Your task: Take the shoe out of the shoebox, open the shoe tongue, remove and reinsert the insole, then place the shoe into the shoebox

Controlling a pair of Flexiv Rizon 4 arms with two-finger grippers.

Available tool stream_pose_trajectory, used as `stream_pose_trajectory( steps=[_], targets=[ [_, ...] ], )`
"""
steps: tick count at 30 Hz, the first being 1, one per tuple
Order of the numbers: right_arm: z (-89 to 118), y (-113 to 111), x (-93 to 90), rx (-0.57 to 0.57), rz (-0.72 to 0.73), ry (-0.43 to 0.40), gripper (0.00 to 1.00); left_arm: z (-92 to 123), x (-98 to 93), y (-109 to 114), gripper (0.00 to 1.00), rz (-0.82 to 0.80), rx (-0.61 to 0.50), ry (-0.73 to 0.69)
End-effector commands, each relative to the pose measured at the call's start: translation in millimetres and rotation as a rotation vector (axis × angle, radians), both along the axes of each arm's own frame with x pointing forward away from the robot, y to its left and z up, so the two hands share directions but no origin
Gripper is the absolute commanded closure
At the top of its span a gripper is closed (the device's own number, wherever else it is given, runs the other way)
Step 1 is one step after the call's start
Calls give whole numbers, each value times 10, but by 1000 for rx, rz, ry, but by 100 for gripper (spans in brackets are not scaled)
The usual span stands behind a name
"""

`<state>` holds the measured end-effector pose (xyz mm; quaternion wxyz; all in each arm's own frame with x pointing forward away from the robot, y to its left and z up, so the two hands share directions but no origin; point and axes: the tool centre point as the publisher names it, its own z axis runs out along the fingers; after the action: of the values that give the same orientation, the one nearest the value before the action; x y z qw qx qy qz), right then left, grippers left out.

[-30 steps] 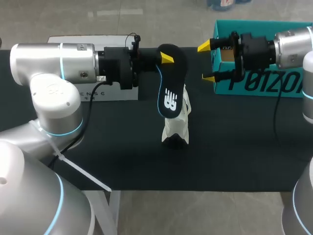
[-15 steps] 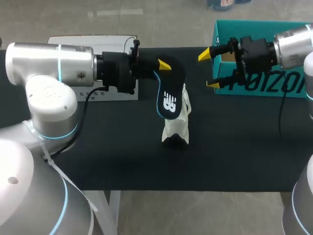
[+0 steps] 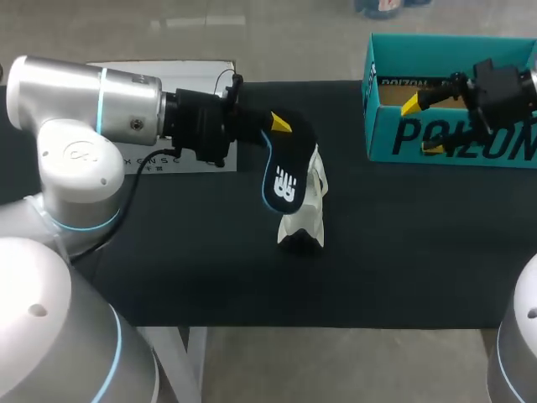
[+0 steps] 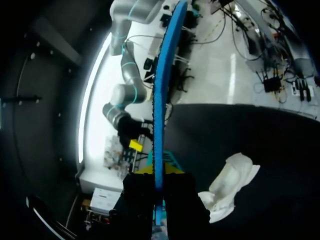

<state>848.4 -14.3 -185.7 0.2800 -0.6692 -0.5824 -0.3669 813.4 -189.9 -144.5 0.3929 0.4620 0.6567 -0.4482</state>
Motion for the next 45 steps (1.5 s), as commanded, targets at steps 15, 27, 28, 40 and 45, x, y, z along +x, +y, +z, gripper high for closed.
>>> stream_pose_trajectory(
  steps=[15,27,28,40,45],
  targets=[
    [563,-785,-188,-166,118,-2,0,-101,-138,53,100,2,28,43],
    [529,-804,-84,-212,38,-40,0,-60,-140,58,100,39,22,80],
    [529,-804,-84,-212,38,-40,0,-60,-140,58,100,39,22,80],
    [529,-804,-84,-212,38,-40,0,-60,-140,58,100,39,22,80],
    [529,-804,-84,-212,38,-40,0,-60,-140,58,100,39,22,80]
  ],
)
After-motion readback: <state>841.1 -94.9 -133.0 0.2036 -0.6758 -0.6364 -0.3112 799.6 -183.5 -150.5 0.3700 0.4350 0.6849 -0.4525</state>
